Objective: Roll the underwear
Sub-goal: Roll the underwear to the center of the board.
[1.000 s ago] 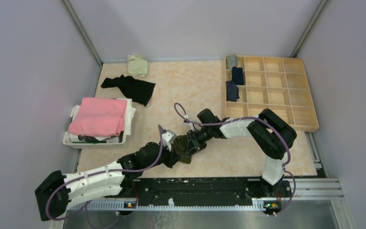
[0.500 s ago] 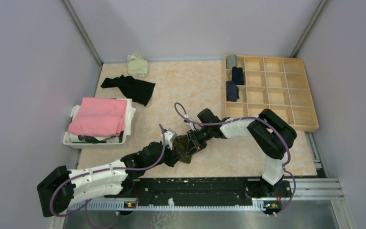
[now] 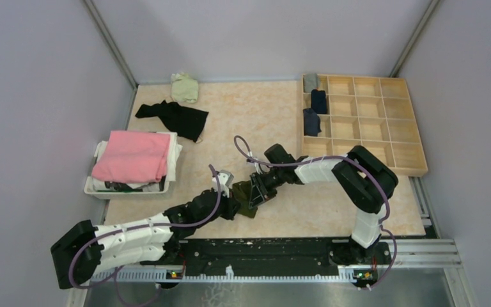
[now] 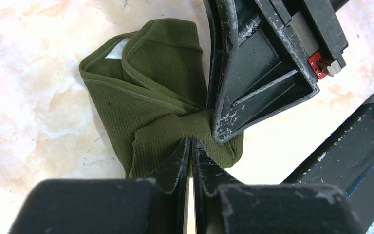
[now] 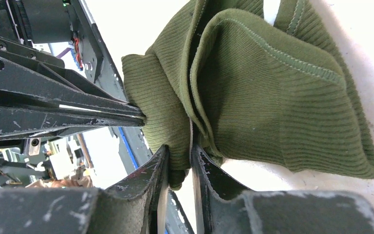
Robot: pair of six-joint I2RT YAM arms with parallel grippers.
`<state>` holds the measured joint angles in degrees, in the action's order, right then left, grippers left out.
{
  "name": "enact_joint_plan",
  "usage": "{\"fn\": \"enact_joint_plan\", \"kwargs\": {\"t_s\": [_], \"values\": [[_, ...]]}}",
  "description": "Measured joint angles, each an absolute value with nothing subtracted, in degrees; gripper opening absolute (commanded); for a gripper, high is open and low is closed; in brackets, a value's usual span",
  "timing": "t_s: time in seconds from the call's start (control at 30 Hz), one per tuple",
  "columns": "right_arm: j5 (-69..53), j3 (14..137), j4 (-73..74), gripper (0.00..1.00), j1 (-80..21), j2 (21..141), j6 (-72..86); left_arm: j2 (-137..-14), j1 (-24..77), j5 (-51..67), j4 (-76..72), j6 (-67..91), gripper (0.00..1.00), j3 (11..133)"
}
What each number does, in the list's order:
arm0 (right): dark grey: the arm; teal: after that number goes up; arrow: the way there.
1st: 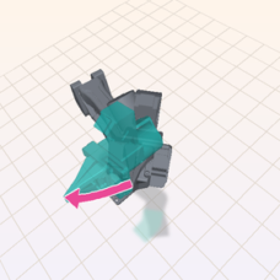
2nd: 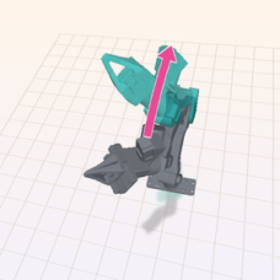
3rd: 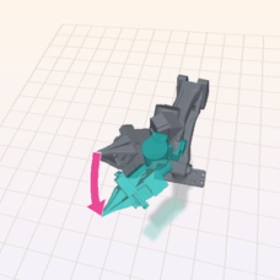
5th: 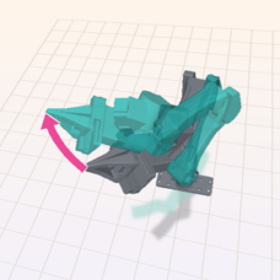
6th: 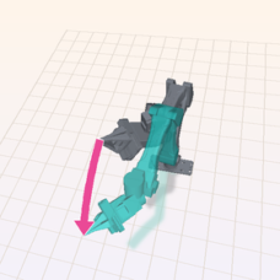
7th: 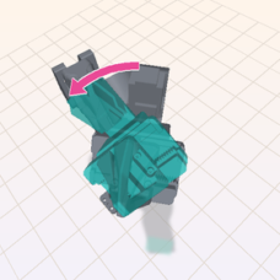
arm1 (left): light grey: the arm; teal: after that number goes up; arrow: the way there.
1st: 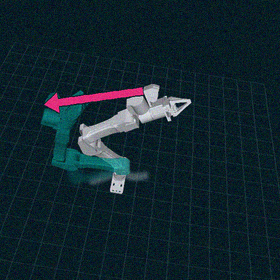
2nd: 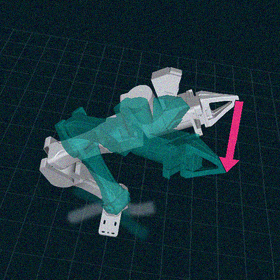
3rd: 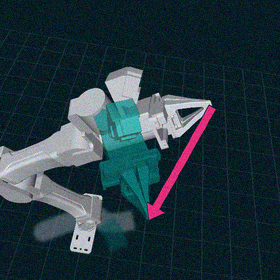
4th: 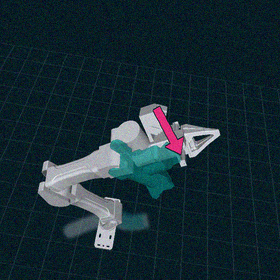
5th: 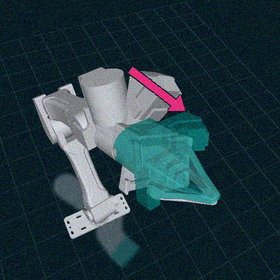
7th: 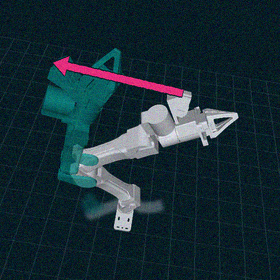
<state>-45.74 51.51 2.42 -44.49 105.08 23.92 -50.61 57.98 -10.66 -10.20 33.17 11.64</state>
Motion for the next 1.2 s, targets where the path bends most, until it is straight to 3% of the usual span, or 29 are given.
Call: {"fn": "enact_joint_plan", "kwargs": {"t_s": [0.27, 0.73, 1.2], "values": [[-43.7, 51.5, 3.3, 0.39, -44.3, 104.6, 24.6, -52.1, 58.0, -12.9, -9.9, 35.3, 0.09, 12.1], [-31.5, 52.9, 9.9, 0.41, -43.6, 94.2, 22.4, -54.5, 58.0, -16.1, -10.1, 38.3, 0.06, 12.8], [-18.1, 31.9, -15.2, 0.41, -43.4, 72.3, 15.6, -60.3, 57.8, -16.2, -12.7, 42.0, 0.02, 14.0]]}}
